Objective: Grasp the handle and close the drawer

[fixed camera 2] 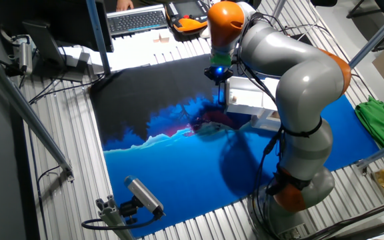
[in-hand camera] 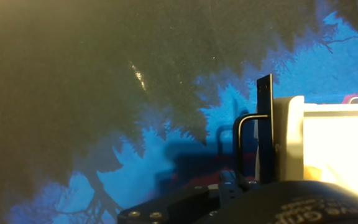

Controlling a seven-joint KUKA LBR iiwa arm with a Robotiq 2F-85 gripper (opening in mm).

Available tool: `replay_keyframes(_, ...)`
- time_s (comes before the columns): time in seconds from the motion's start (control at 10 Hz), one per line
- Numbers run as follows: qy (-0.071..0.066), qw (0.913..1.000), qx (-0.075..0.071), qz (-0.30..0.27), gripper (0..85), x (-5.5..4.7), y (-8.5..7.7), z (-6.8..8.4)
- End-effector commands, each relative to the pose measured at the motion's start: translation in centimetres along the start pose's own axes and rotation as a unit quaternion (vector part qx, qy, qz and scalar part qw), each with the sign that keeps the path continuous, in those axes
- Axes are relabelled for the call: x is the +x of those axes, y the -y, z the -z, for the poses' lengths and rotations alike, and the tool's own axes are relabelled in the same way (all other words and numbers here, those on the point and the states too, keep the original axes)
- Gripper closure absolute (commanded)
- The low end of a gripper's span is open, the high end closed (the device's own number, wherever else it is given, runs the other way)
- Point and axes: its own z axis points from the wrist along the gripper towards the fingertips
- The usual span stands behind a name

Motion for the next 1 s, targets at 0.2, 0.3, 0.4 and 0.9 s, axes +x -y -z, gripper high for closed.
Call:
replay_keyframes(0.2, 0.002, 1.0, 0.001, -0.005, 85.0, -0.07, -0.01, -0.52)
replay_keyframes(0.3, 0.003, 1.0, 0.003, -0.006, 85.0, -0.08, 0.02, -0.56)
replay_keyframes(0.4, 0.001, 1.0, 0.005, -0.006, 85.0, -0.08, 0.01, -0.56)
replay_keyframes(0.9, 0.004, 0.9999, 0.009, -0.01, 68.0, -0.04, 0.01, -0.64)
